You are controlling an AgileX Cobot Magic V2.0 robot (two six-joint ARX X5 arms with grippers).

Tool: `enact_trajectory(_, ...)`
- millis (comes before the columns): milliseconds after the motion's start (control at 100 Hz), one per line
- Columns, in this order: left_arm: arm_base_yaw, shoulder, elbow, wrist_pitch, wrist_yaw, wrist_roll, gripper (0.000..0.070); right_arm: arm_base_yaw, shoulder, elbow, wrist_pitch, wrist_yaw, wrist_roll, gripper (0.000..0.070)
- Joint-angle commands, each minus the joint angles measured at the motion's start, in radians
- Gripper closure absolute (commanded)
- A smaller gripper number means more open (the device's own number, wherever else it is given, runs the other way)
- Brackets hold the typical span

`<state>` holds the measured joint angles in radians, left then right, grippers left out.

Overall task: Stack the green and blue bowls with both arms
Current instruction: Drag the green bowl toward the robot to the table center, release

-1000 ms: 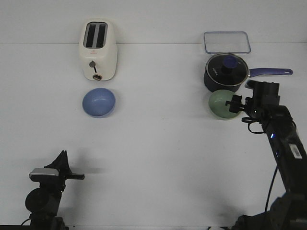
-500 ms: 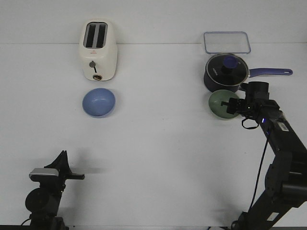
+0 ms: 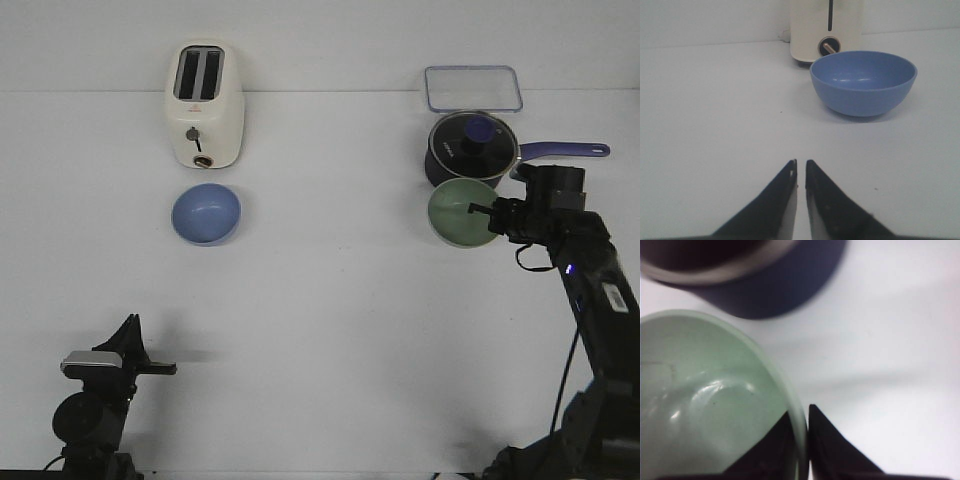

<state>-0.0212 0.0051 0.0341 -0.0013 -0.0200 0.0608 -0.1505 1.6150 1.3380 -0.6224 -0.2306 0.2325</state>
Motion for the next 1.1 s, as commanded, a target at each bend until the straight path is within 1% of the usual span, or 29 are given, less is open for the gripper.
enact_trajectory(0, 0.002, -0.002, -0.02, 0.01, 0.002, -0.004, 0.0686, 0.013, -0.074, 0.016, -0.021, -0.035, 0.004, 0.07)
enact_trajectory(100, 0.002, -0.002, -0.02, 0.01, 0.002, -0.004, 0.0685, 0.074, -0.191, -0.024, -0.045, -0.058, 0.005, 0.07)
enact_trajectory(180, 0.002, -0.002, -0.02, 0.01, 0.002, -0.004, 0.0686, 0.153, -0.282, -0.086, -0.044, -0.059, 0.023, 0.07)
enact_trajectory(290, 0.002, -0.002, -0.02, 0.01, 0.002, -0.004, 0.0685, 0.301, -0.37, -0.181, -0.04, -0.056, 0.045, 0.07)
enact_trajectory(380, 0.002, -0.002, -0.02, 0.01, 0.002, -0.004, 0.0686, 0.439, -0.393, -0.252, -0.013, -0.047, 0.092, 0.07)
enact_trajectory(420, 0.002, -0.002, -0.02, 0.01, 0.002, -0.004, 0.0685, 0.497, -0.393, -0.28, 0.0, -0.024, 0.112, 0.07)
enact_trajectory(480, 0.002, -0.002, -0.02, 0.01, 0.002, -0.004, 0.0686, 0.578, -0.391, -0.322, 0.023, 0.032, 0.131, 0.07)
enact_trajectory(600, 0.002, -0.002, -0.02, 0.01, 0.002, -0.004, 0.0685, 0.722, -0.366, -0.4, 0.113, 0.116, 0.185, 0.07)
enact_trajectory(690, 0.002, -0.002, -0.02, 0.01, 0.002, -0.004, 0.0686, 0.774, -0.346, -0.427, 0.135, 0.155, 0.21, 0.07)
enact_trajectory(850, 0.002, -0.002, -0.02, 0.01, 0.002, -0.004, 0.0686, 0.808, -0.292, -0.433, 0.12, 0.183, 0.216, 0.07)
enact_trajectory(1090, 0.002, -0.002, -0.02, 0.01, 0.002, -0.004, 0.0686, 0.816, -0.225, -0.433, 0.113, 0.181, 0.216, 0.07)
